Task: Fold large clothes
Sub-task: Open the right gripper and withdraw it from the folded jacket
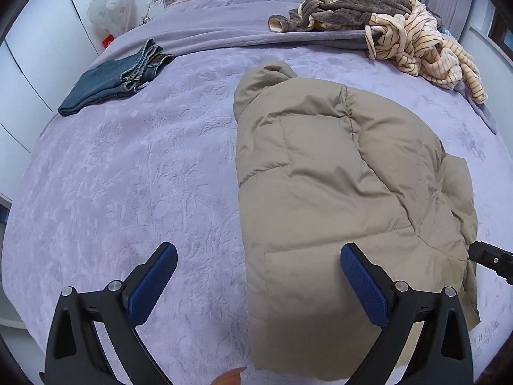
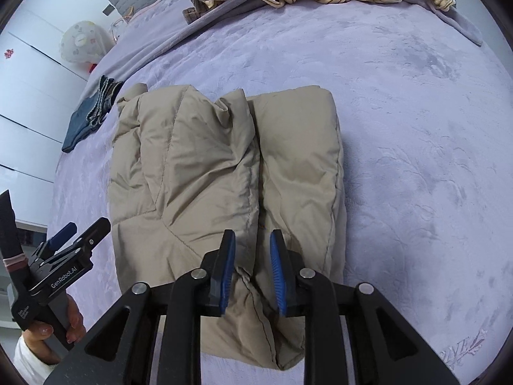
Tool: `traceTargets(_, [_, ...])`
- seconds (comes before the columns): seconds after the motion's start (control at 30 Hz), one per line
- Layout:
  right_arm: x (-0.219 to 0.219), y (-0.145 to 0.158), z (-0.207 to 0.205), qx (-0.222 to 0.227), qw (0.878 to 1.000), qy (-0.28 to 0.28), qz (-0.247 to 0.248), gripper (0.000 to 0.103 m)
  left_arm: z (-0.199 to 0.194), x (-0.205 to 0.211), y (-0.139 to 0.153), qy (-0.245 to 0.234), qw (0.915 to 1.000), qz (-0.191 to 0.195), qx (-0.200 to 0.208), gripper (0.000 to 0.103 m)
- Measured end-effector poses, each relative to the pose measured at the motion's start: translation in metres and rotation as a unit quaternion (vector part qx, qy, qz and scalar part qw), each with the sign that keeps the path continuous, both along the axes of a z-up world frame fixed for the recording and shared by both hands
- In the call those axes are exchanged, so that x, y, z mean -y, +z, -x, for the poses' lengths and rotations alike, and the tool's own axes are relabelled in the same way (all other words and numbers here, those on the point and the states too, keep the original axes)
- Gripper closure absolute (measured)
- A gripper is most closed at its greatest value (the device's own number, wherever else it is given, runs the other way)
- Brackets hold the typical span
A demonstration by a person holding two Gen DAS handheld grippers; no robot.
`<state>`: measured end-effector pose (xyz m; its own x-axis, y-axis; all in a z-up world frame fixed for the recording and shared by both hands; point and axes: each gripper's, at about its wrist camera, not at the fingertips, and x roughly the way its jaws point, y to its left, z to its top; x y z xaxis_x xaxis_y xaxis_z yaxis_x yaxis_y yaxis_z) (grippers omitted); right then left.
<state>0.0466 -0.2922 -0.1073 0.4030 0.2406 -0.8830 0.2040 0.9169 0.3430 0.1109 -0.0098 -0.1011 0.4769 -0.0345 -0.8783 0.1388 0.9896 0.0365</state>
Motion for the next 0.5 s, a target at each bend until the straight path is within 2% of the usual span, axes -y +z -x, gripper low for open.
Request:
traceTargets(0.07, [-0.003, 0.005, 0.011, 0.0, 1.0, 0.002, 0.003, 0.056, 0.009, -0.005, 0.003, 0.004, 1.0, -0.002, -0.002, 0.001])
traceTargets(0.23, [-0.015, 0.01, 0.033, -0.013, 1.0, 0.013, 0.02, 0.055, 0.035, -0.015, 0.01, 0.001, 0.9998, 0.007, -0.017, 0.001])
traceTargets(0.33, [-0.023, 0.016, 0.047, -0.014, 0.999, 0.013, 0.03, 0.05, 0.05, -0.02, 0.016, 0.003, 0.9998, 0.007, -0.021, 0.001])
traceTargets(0.5, [-0.037, 0.032, 0.066, -0.004, 0.999, 0.007, 0.048, 0.032, 0.072, -0.024, 0.036, -0.004, 0.9998, 0.011, -0.013, 0.001])
